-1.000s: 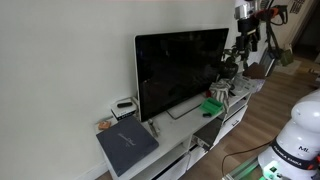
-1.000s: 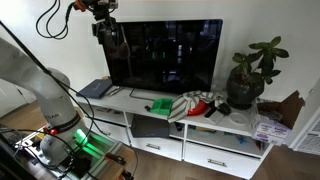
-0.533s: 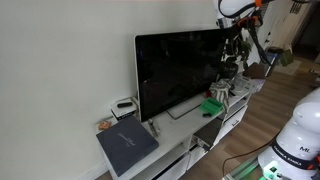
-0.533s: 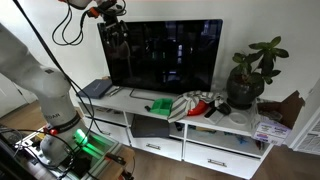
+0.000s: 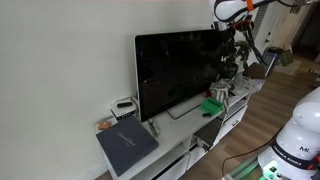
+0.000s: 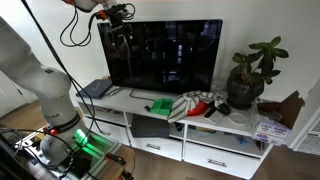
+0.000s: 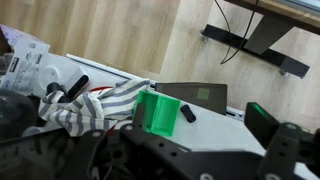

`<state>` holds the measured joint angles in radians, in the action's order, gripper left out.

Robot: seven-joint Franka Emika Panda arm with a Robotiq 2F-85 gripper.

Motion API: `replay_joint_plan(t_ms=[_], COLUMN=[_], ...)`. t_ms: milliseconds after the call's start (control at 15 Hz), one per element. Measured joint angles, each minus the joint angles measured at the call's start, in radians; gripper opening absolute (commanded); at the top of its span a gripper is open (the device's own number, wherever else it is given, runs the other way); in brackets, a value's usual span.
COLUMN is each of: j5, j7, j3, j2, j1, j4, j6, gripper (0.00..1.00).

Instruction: Put the toy car upright

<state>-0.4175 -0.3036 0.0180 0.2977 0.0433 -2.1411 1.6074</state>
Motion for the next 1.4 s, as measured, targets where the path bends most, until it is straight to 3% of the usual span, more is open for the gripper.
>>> replay_joint_plan(t_ms=[267,667,1400], j5=[0.0,-0.001,-0.028], j7=[-0.056,-0.033,-0.033], j3=[0.017,0.089,0.111], j2=[-0.148,-0.358,-0.409], j1=[0.017,0.068,0.086], j4=[0.066,0.192,0.22], j6=[0.026,0.001,-0.004], gripper=[1.0,1.0,1.0])
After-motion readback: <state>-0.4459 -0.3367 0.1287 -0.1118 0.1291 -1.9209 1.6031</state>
